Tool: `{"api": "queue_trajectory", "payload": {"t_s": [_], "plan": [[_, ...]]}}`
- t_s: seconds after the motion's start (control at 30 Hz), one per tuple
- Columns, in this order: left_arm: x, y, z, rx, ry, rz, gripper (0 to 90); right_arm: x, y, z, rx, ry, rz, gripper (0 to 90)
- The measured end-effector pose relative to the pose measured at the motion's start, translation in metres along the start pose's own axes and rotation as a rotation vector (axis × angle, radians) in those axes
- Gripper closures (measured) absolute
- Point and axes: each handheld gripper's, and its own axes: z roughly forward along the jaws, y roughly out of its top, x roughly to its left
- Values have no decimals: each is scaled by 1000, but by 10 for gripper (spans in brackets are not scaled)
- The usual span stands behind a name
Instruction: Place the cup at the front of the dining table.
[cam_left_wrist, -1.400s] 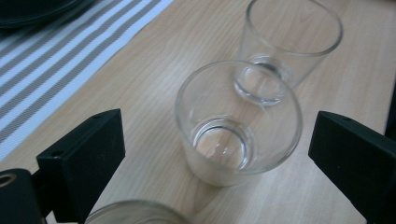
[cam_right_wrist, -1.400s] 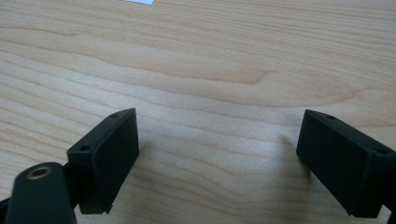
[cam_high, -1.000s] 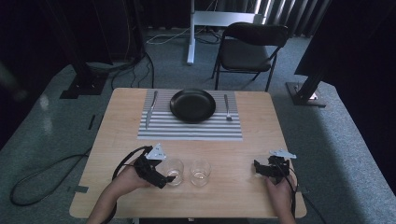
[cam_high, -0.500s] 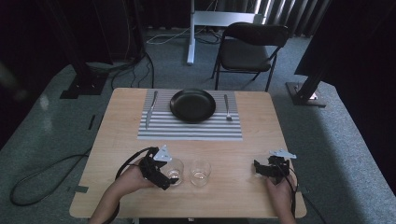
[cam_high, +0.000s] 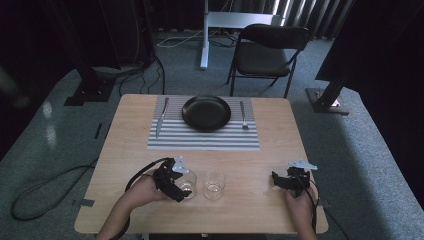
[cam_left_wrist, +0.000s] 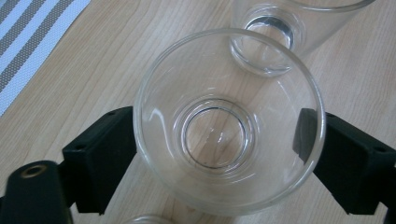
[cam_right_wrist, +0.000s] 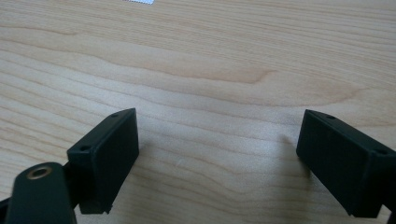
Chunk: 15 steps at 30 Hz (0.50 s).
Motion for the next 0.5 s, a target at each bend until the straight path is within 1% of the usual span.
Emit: {"api": "queue_trajectory", "payload": {"t_s": [0.03,0.13,0.2,0.27,0.37,0.43,0.47,0.5], "plan": [[-1,1,1,6,5,3,145,0,0,0,0,0,-1,123],[-2,3,2,31,18,14,146,0,0,0,0,0,0,124],[-3,5,2,37,17,25,180,0,0,0,0,0,0,123],[-3,6,2,43,18,27,181,0,0,0,0,0,0,123],[-3,8,2,45,26,9,183,0,0,0,0,0,0,124],[-2,8,3,34,36,-5,184,0,0,0,0,0,0,123],[-2,8,3,25,48,-9,186,0,0,0,0,0,0,123],[-2,8,3,25,48,-9,186,0,0,0,0,0,0,123]]}}
